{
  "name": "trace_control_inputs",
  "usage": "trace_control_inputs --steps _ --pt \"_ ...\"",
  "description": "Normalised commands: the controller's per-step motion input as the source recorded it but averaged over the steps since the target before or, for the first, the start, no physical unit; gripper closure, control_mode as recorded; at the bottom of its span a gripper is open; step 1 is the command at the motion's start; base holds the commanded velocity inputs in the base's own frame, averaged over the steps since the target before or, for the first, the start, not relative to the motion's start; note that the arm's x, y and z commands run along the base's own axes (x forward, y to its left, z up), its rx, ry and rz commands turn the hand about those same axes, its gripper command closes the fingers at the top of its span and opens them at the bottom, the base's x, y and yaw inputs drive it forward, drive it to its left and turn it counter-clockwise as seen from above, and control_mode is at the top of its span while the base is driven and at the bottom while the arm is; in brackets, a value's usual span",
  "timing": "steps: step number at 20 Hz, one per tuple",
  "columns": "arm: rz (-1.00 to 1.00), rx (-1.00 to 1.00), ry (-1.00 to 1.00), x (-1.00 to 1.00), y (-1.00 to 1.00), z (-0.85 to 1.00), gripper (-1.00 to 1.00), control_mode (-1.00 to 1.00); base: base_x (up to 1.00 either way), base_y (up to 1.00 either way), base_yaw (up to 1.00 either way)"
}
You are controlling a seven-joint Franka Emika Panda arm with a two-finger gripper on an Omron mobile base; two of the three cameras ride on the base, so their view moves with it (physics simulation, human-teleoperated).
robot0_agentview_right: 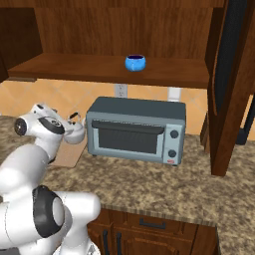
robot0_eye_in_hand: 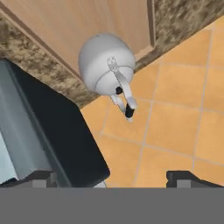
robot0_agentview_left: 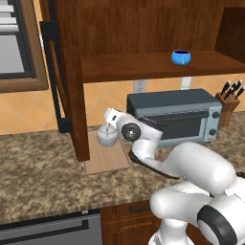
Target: Pick the kettle from the counter and place it on the tray. Then pick the mug from the cabinet and place it on the tray. Then close the cabinet doors.
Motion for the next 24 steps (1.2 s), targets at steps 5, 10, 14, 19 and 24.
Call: trace_control_inputs --steps 5,10,14,19,24 --pt "-0.51 0.36 0.02 -0.64 -0.05 0.38 -1.00 -1.00 0.00 0.00 0.00" --pt "-0.35 0.37 0.00 -0.58 -0.19 0.39 -1.00 -1.00 0.00 0.00 0.00" --pt "-0.31 0.36 -0.02 -0.39 -0.55 0.20 -1.00 -1.00 0.00 0.00 0.00" --pt "-0.04 0.54 -0.24 -0.32 -0.72 0.16 -1.00 -1.00 0.00 0.00 0.00" --pt "-0.30 0.50 -0.20 -0.17 -0.49 0.23 -1.00 -1.00 0.00 0.00 0.00"
